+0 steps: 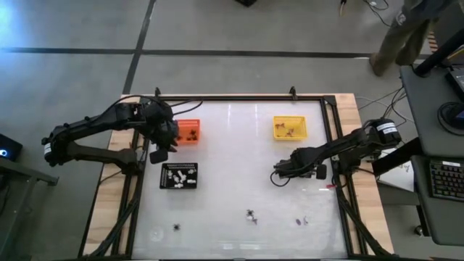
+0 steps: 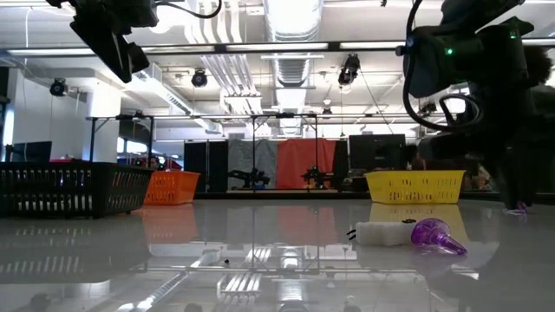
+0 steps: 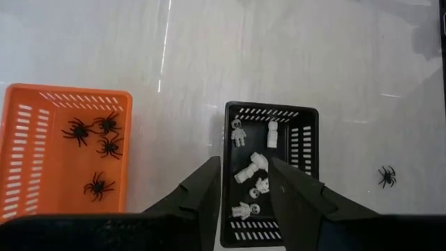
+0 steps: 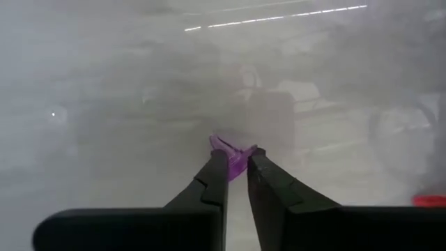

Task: Sort Halloween decoration
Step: Put the violet witch hat into the yellow bin

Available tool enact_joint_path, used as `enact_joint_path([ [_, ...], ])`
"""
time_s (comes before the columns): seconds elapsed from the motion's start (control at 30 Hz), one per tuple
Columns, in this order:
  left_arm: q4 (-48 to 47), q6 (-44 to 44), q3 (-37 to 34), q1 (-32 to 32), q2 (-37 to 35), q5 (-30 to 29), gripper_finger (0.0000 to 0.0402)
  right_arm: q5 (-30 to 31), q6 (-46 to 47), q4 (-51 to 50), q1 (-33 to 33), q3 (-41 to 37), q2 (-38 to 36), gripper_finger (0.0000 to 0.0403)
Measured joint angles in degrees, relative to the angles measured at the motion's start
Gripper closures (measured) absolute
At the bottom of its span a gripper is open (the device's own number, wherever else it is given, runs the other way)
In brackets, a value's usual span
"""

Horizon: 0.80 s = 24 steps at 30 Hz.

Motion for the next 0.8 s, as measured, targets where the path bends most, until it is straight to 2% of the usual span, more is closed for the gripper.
enact_joint_path([
  [0.23, 0.0, -0.1, 0.0, 0.0, 0.0, 0.0, 0.0299, -0.2, -2.5, -0.5, 0.1, 0.7, -0.6, 0.0392],
  [0.6, 0.1, -0.4, 0.0, 0.0, 0.0, 0.0, 0.0299, 0.3, -6.7, -5.3, 0.1, 4.6, -0.9, 0.0395],
  [0.8, 0.4, -0.9, 0.0, 0.1, 0.0, 0.0, 0.0299, 5.1, -9.0, -5.7, -0.2, 7.4, -2.1, 0.0395],
])
